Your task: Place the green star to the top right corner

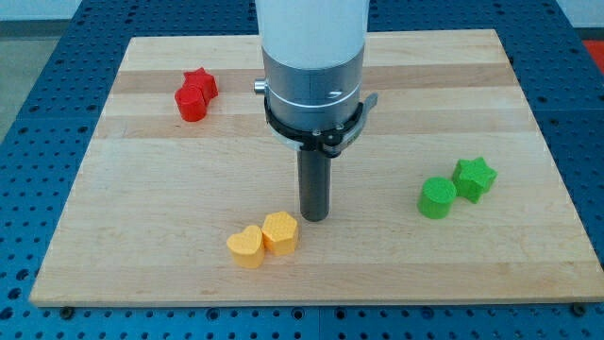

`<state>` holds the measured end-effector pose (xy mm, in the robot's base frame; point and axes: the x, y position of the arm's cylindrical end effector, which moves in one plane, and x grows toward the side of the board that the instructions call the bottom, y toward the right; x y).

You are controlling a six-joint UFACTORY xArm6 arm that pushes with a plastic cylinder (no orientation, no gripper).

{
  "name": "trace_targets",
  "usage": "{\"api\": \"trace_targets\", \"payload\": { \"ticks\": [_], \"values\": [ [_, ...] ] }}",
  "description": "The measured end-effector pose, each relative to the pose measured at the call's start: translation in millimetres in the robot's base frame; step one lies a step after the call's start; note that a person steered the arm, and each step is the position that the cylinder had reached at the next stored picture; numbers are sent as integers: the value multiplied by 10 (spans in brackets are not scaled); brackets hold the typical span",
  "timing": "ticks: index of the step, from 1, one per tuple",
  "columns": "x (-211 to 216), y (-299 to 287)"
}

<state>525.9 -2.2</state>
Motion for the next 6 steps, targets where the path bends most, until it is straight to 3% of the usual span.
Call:
{"api": "trace_targets", "payload": {
  "ticks": [3,5,6],
  "values": [
    [-214,27],
    [-38,1030],
    [-219,1346]
  ]
}}
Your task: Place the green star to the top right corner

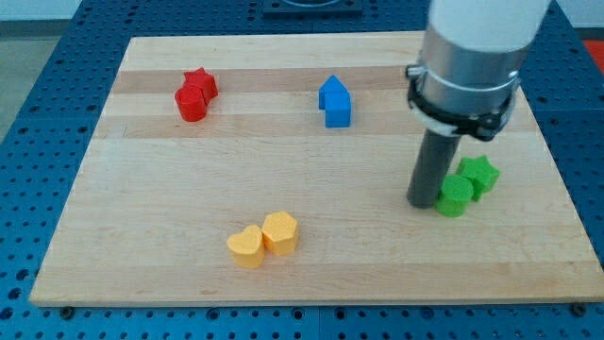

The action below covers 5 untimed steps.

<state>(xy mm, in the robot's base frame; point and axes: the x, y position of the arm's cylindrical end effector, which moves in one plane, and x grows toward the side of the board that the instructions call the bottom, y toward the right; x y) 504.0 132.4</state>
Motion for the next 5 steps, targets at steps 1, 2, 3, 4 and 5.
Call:
{"api": "trace_targets", "payload": {
  "ticks": [1,2,3,4,5],
  "values": [
    [8,56],
    [363,148],
    [615,402],
    [678,693],
    [468,785]
  ]
}}
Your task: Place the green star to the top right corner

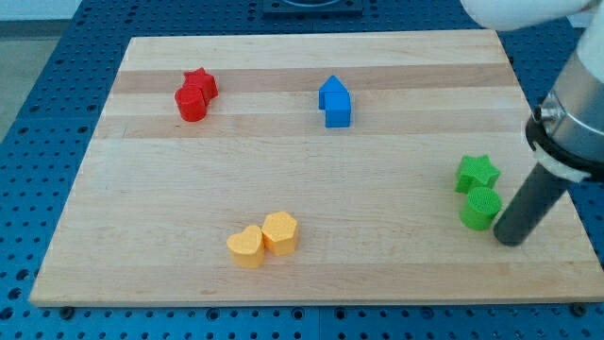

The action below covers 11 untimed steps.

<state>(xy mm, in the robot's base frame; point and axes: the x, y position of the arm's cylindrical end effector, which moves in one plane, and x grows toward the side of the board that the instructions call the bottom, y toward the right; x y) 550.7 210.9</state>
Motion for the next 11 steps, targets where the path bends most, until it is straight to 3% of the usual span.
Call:
{"api": "trace_targets", "payload": {
  "ticks": [2,3,5,6,8,9,10,11],
  "values": [
    [-833,-13],
    [-1031,-14],
    [-782,-159],
    [-786,-579],
    [-1500,-1016],
    [-1066,-1031],
    [-954,-1386],
    [-1338,-1469]
  ]
}}
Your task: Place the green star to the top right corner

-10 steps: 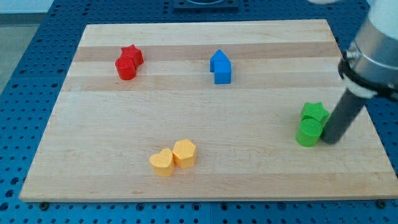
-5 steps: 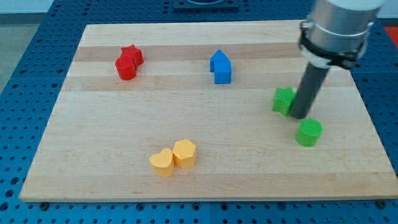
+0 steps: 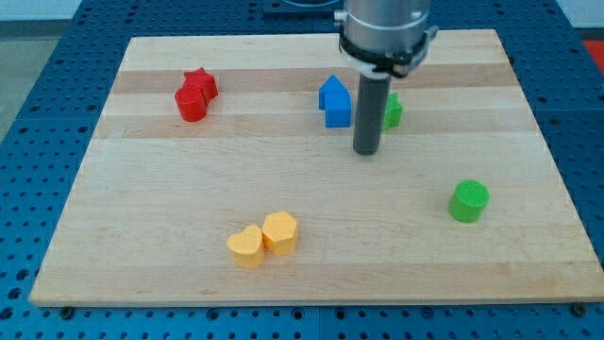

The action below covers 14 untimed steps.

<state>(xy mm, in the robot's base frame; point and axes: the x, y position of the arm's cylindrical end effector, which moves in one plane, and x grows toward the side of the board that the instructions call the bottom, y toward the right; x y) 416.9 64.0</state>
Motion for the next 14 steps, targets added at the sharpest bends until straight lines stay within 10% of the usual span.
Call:
{"api": "trace_targets", "payload": {
  "ticks": [3,10,12,14],
  "values": [
    [-989,710],
    [-976,1095],
    [-1685,1140],
    [-1015,1470]
  ]
}}
